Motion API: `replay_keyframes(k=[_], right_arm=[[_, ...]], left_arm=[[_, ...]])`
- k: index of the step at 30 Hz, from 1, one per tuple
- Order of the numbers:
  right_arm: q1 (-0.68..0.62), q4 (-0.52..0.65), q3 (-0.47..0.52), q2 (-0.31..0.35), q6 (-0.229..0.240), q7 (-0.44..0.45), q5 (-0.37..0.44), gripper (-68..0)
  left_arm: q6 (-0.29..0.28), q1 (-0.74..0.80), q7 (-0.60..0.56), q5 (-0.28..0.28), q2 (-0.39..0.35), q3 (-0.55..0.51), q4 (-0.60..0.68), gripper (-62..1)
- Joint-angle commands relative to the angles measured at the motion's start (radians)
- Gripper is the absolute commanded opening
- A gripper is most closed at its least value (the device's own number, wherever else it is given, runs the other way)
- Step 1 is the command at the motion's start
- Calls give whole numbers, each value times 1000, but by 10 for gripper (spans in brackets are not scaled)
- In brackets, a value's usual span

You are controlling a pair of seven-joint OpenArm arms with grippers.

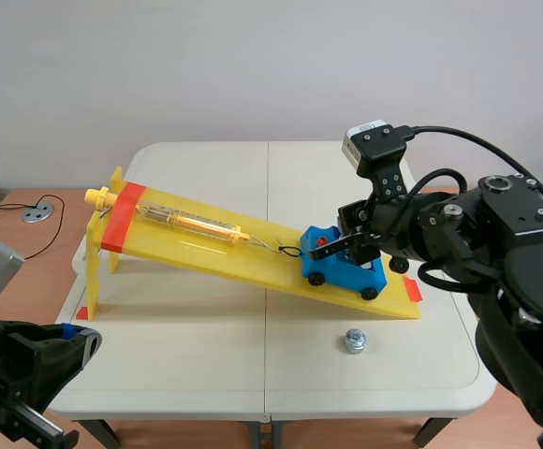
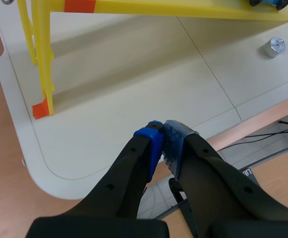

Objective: Place the four metal weights on the blue cart on the ramp.

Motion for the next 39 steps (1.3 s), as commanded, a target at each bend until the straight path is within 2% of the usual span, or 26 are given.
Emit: replay_keyframes(k=[1,4,8,10,20,25,29,34,39], right_arm=[[109,100,16,0,-57,183,17,-532],[111,102,21,0,-57,187,17,-477],[103,147,54,10,-51,139,42,-470],[83,196,73,29,-27,117,81,-470],[-147,505,190,198,81,11,298,-470],[-299,630,259,284,127,-27,356,-470],[-411,713,325,347,130,-46,368,-447],[-504,744,389,394,152,-56,372,-439],[-523,681,363,397,171,-7,367,-440]], left_arm=[[-25,-35,-96,-66,3,-14,51,-580],[-25,-35,-96,-66,3,-14,51,-580],[-25,-35,-96,-66,3,-14,51,-580],[-25,-35,-96,-66,3,-14,51,-580],[-25,-35,-96,-66,3,-14,51,-580],[-25,-35,-96,-66,3,-14,51,-580],[-25,-35,-96,-66,3,-14,51,-580],[-25,-35,-97,-66,3,-14,51,-580],[-25,-35,-96,-66,3,-14,51,-580]])
